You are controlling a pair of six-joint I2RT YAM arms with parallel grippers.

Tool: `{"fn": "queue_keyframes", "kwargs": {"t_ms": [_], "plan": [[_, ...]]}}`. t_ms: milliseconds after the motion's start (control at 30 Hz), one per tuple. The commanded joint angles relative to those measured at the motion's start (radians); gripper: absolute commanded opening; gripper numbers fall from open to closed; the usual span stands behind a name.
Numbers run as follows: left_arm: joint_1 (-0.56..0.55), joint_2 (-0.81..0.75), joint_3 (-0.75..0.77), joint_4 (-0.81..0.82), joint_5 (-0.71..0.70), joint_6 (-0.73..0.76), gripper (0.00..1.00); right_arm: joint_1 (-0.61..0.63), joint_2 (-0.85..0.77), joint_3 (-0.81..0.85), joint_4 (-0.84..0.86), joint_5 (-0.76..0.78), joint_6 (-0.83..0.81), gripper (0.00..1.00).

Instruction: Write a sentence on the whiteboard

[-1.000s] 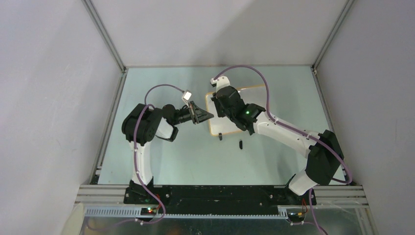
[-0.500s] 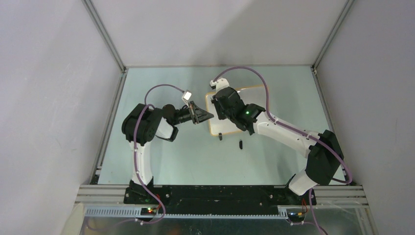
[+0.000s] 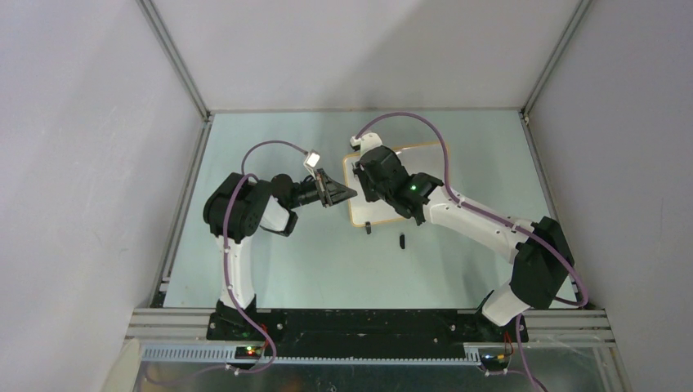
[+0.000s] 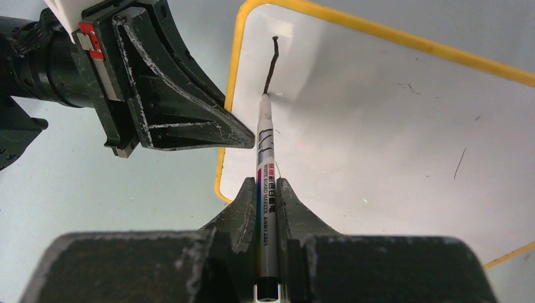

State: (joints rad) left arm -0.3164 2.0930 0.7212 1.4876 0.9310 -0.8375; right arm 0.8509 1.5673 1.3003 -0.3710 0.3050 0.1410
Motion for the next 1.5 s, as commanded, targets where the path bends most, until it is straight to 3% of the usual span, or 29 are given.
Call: {"fn": "queue_keyframes", "kwargs": {"t_ms": [0,567,1467], "plan": [[-0.008,-0.015,-0.002,0.043,0.042,0.011,0.00,0.006,-0.021,0.032,-0.002,-0.006,-0.004,0.00],[-0.008,-0.014,0.001,0.043,0.040,0.011,0.00,0.005,-0.062,0.032,0.128,0.050,-0.037,0.00],[-0.007,-0.016,-0.002,0.044,0.042,0.012,0.00,0.006,-0.009,0.034,0.155,0.068,-0.046,0.00]]}}
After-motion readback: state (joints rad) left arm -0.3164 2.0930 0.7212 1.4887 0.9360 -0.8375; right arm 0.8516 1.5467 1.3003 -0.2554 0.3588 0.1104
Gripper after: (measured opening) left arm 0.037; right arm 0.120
